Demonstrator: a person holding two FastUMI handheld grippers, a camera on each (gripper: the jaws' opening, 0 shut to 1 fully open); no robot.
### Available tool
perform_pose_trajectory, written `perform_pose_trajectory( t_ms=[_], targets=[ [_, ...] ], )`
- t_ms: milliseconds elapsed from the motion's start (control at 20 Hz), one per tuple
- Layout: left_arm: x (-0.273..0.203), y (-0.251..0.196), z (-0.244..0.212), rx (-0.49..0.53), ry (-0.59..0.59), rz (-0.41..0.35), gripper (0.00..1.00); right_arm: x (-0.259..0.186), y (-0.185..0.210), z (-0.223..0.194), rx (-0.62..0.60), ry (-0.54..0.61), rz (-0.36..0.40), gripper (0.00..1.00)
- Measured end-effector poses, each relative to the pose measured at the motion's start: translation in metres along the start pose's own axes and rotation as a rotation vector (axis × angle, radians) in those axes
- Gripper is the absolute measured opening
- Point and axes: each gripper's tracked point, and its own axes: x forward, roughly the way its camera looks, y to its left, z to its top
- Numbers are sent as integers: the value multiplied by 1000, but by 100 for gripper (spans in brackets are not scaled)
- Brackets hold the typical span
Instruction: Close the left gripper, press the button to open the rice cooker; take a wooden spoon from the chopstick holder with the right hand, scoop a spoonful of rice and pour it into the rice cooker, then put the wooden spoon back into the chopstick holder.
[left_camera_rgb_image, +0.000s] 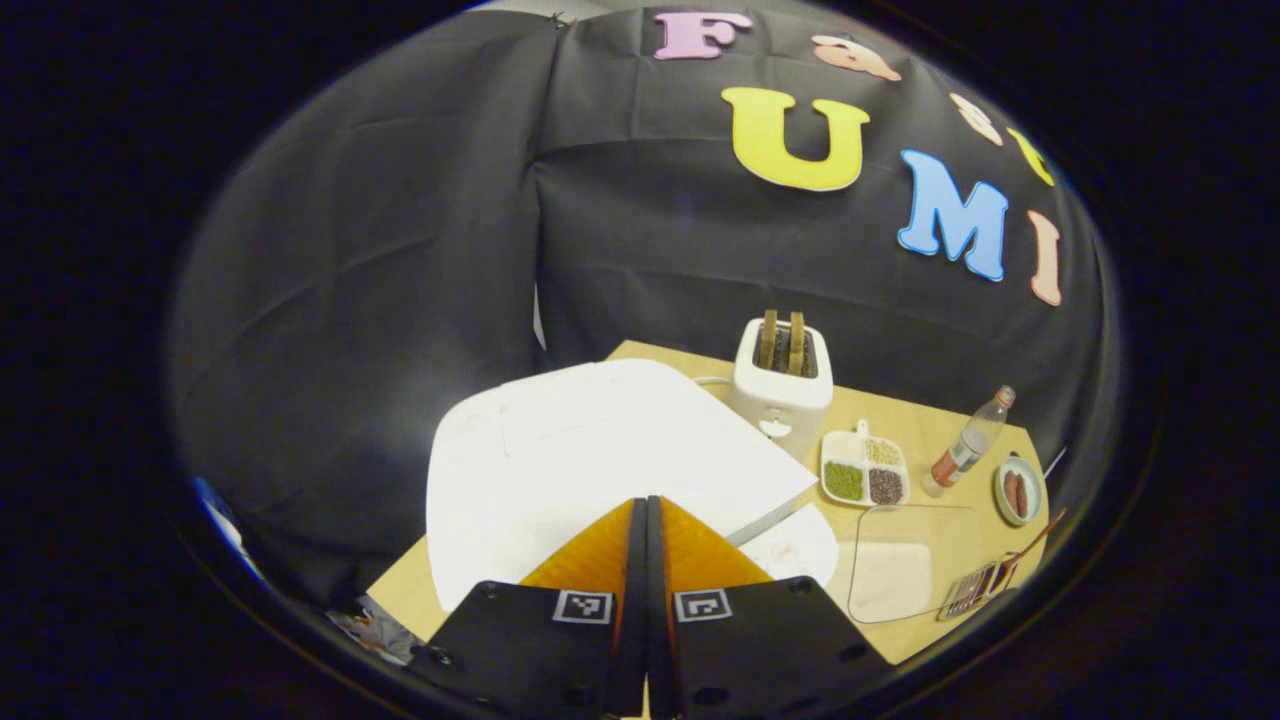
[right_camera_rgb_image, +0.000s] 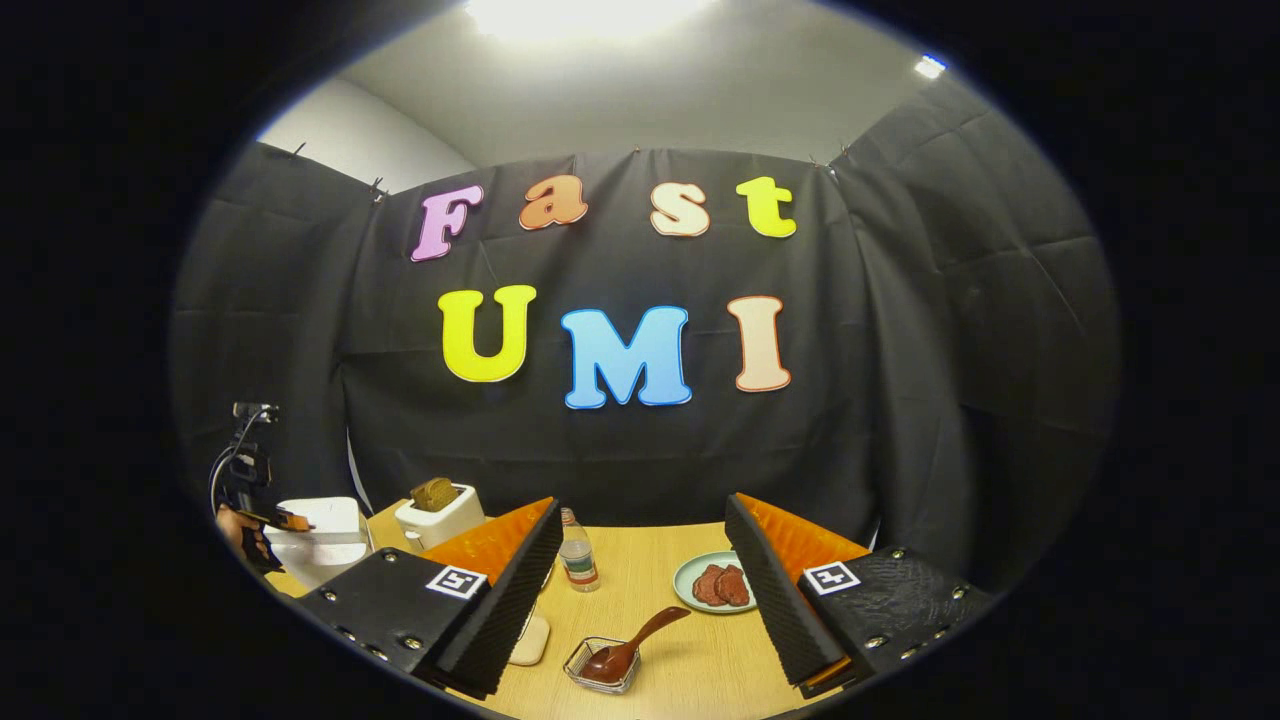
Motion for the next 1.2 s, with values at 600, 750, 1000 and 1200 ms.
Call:
perform_pose_trajectory(
  t_ms=[600,750,1000,1200],
  targets=[
    [-145,-40,124,31,-452,-36,98,14,-7,-22,19,35,40,99],
    [-181,-70,116,17,-504,-90,98,28,-12,-47,7,87,57,99],
    [-223,-118,91,47,-535,-150,94,51,-22,-109,8,233,53,99],
    [-243,-141,68,12,-502,-184,94,70,-31,-170,102,391,27,100]
  ],
)
